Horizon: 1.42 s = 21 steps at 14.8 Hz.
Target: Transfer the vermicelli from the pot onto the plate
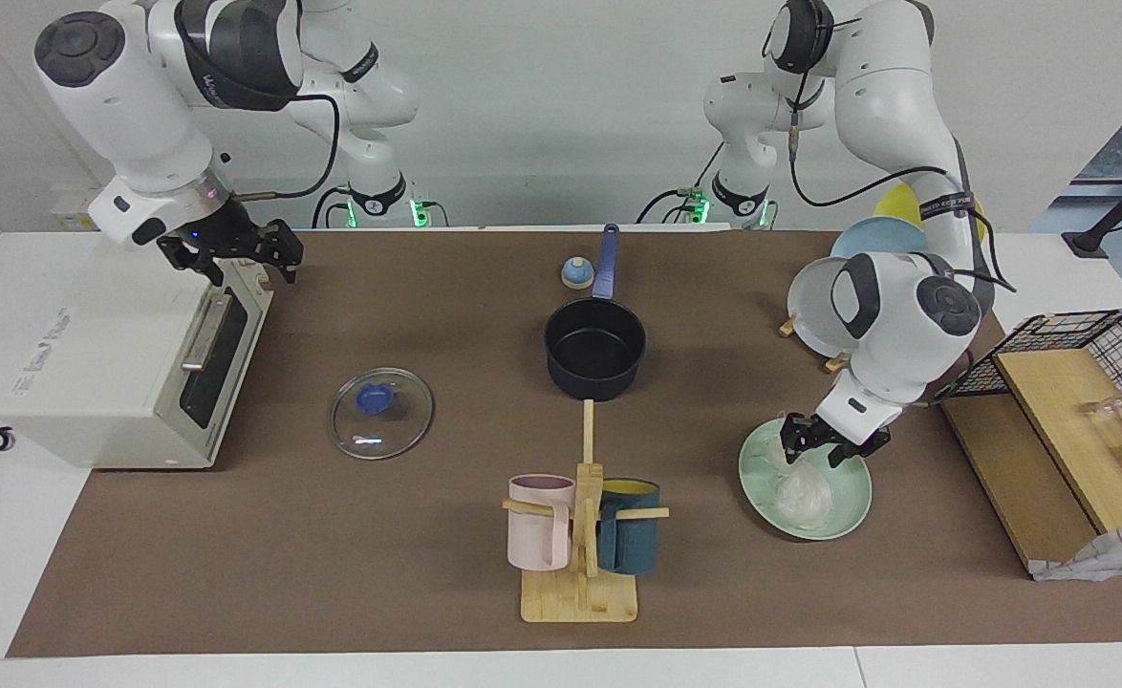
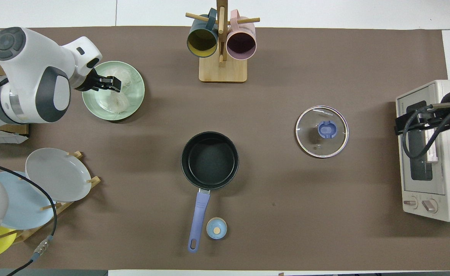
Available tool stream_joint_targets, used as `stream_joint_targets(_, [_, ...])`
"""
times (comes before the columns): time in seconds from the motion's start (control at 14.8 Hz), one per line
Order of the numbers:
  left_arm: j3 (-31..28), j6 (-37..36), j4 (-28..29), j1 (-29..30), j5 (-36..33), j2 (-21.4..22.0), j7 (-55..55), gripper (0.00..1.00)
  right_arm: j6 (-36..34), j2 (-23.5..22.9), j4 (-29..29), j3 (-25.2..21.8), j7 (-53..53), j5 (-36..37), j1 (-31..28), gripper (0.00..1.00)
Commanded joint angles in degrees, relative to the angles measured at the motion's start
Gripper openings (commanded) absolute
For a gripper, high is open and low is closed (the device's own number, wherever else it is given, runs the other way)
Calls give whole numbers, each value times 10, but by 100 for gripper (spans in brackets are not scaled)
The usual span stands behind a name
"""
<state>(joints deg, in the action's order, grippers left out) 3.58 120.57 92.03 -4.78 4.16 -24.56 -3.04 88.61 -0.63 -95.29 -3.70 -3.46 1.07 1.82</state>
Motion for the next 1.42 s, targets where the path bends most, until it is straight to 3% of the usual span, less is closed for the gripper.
stream_joint_targets(0.0, [2,-95,-10,5,-11,73,44,100,-10,6,11,-6,-3,-7,-15,100])
stream_joint_targets(0.34, [3,-225,-9,6,-42,204,70,100,-11,12,15,-3,-2,-4,-10,100])
stream_joint_targets(0.61, [4,-302,24,5,-42,271,70,100,-8,16,16,1,-2,-3,-6,100])
stream_joint_targets(0.81, [4,-298,68,4,-42,291,72,100,-6,12,31,4,-2,-5,-7,100])
stream_joint_targets(1.15, [2,-353,1,-2,-41,268,71,100,-4,12,31,4,-1,-8,-6,100])
stream_joint_targets(1.35, [2,-346,4,-2,-39,268,71,100,-4,10,34,4,1,-7,-6,100])
